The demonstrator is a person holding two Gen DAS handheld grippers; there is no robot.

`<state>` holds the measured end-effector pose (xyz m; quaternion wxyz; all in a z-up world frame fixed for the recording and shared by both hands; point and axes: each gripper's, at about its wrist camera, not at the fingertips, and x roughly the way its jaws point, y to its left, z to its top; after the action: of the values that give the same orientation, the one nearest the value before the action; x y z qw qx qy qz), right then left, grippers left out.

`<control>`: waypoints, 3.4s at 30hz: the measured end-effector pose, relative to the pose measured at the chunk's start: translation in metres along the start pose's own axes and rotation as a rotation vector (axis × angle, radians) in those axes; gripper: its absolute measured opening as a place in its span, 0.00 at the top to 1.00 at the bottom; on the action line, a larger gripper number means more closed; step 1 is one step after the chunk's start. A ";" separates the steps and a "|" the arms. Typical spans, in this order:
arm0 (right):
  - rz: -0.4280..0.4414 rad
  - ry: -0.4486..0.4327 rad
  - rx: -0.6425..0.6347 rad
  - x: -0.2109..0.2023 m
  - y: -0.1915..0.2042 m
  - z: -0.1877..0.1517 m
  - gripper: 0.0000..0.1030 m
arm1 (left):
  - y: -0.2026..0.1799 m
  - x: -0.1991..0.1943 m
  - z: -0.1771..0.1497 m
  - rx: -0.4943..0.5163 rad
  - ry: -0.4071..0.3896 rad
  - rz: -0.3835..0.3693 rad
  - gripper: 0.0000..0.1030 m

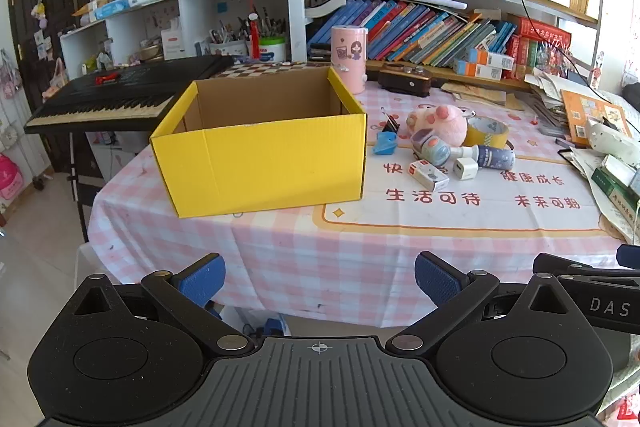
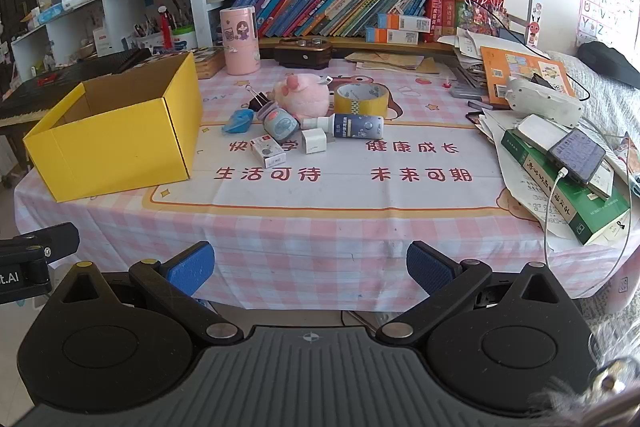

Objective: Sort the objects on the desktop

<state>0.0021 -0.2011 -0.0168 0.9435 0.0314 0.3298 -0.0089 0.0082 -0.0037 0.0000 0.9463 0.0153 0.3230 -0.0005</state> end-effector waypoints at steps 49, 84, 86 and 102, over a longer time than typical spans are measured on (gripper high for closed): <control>-0.005 0.002 0.003 0.004 0.001 0.001 0.00 | 0.002 0.006 -0.002 0.019 0.019 -0.013 0.01; -0.029 0.009 0.028 0.002 -0.004 -0.005 0.00 | -0.005 0.011 0.000 0.041 0.035 -0.036 0.01; -0.035 0.011 0.034 0.002 -0.006 -0.005 0.00 | -0.007 0.012 0.000 0.048 0.037 -0.043 0.01; -0.066 0.041 0.061 0.013 -0.019 0.004 0.00 | -0.022 0.029 0.009 0.090 0.052 -0.107 0.01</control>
<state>0.0144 -0.2199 -0.0225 0.9344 0.0493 0.3494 -0.0495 0.0362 -0.0256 -0.0116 0.9346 0.0407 0.3474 -0.0652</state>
